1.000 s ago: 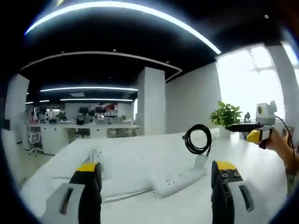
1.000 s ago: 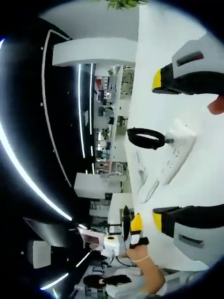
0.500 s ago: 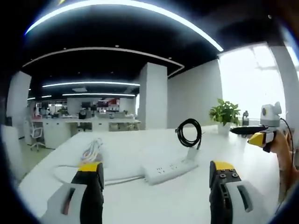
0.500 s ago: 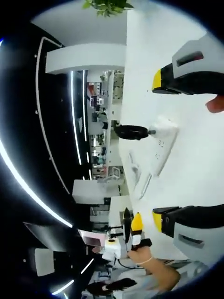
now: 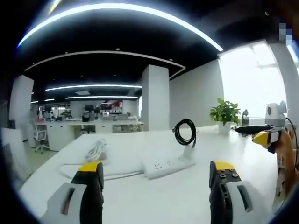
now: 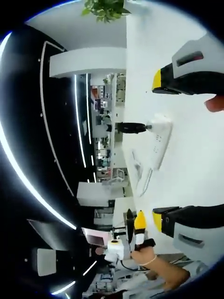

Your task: Straighten the power strip on the desk, plug the charger into it

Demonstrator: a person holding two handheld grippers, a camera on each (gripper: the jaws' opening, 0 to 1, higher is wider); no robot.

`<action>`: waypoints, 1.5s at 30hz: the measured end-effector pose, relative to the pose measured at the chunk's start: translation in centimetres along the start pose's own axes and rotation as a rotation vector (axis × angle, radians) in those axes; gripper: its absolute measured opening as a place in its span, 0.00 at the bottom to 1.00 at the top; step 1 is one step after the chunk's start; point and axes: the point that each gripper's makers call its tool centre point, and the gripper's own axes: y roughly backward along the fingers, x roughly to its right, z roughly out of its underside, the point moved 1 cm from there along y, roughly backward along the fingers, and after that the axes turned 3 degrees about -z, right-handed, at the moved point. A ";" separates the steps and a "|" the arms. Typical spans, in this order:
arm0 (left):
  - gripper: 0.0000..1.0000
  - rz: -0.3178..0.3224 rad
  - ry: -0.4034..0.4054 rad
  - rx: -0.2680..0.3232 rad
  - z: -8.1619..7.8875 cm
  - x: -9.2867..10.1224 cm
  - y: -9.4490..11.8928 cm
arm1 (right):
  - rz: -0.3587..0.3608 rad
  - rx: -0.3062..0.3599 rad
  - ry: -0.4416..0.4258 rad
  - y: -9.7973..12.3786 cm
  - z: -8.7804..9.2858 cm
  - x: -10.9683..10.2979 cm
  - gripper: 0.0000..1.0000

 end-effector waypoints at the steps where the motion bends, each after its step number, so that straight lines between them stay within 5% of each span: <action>1: 0.96 -0.007 0.000 0.003 0.1 -0.1 0.3 | 0.005 -0.003 -0.001 0.4 0.2 -0.1 1.00; 7: 0.97 -0.018 0.016 0.042 -0.1 -0.3 1.7 | 0.017 0.009 -0.031 2.1 1.1 -0.7 1.00; 22: 0.97 -0.073 0.008 0.013 2.4 -0.6 4.4 | 0.046 0.018 -0.025 4.3 1.9 -2.0 1.00; 37: 0.97 -0.150 0.013 -0.025 5.1 -1.3 6.3 | 0.045 0.037 -0.083 5.1 3.0 -3.9 1.00; 45: 0.99 -0.152 0.040 -0.004 5.6 -1.4 7.2 | 0.058 -0.004 -0.098 5.0 5.2 -4.0 1.00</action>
